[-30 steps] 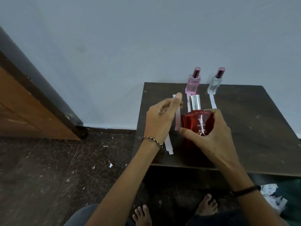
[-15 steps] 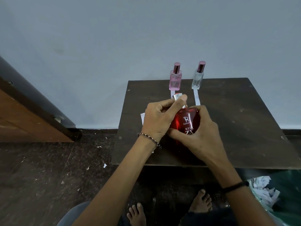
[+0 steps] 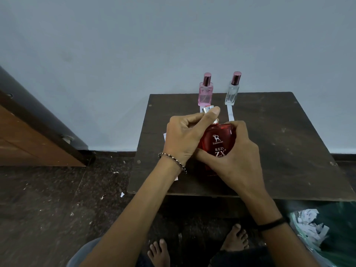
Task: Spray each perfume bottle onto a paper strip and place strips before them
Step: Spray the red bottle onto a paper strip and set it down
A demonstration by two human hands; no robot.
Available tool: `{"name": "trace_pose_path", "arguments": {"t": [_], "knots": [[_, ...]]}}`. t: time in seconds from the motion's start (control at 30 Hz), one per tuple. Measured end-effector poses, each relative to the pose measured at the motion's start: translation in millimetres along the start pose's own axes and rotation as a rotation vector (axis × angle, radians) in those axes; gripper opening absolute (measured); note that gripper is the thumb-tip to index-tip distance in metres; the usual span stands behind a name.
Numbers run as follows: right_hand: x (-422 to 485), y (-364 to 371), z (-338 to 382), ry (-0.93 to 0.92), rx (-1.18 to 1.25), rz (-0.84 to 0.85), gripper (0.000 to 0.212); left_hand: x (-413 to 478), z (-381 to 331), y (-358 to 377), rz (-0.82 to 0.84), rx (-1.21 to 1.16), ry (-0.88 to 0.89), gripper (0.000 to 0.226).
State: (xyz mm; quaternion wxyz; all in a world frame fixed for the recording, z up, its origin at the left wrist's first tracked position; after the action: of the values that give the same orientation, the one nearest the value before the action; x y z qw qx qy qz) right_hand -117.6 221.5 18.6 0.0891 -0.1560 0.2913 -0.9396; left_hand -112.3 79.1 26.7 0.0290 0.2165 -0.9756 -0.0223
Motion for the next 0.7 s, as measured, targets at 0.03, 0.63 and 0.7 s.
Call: {"name": "trace_pose_path", "arguments": {"t": [0.03,0.63,0.7], "knots": [[1.3,0.6,-2.1,0.031,0.075,0.041,0.074,1.2,-0.7,-1.8,0.027,-0.029,-0.014,0.032],[-4.6,-9.2,3.3,0.004,0.018,0.058,0.077,8.0,-1.8,-8.9,-0.168,-0.091,-0.062,0.040],[-9.4,-11.0,1.4,0.021,0.046,0.049,0.080,14.4,-5.4,-18.8,-0.194,-0.086,-0.043,0.033]]}}
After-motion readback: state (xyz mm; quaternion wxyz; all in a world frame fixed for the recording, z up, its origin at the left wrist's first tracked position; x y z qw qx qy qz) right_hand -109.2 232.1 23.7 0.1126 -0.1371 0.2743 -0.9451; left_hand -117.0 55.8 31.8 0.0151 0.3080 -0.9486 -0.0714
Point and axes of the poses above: each hand's wrist, its own x-axis towards the middle knuckle, its own y-axis out of the palm, z = x × y, the point moved 6 cm from there along x, towards the middle knuckle, and after that the axes turned 7 degrees about -x, right-handed, at the moved point
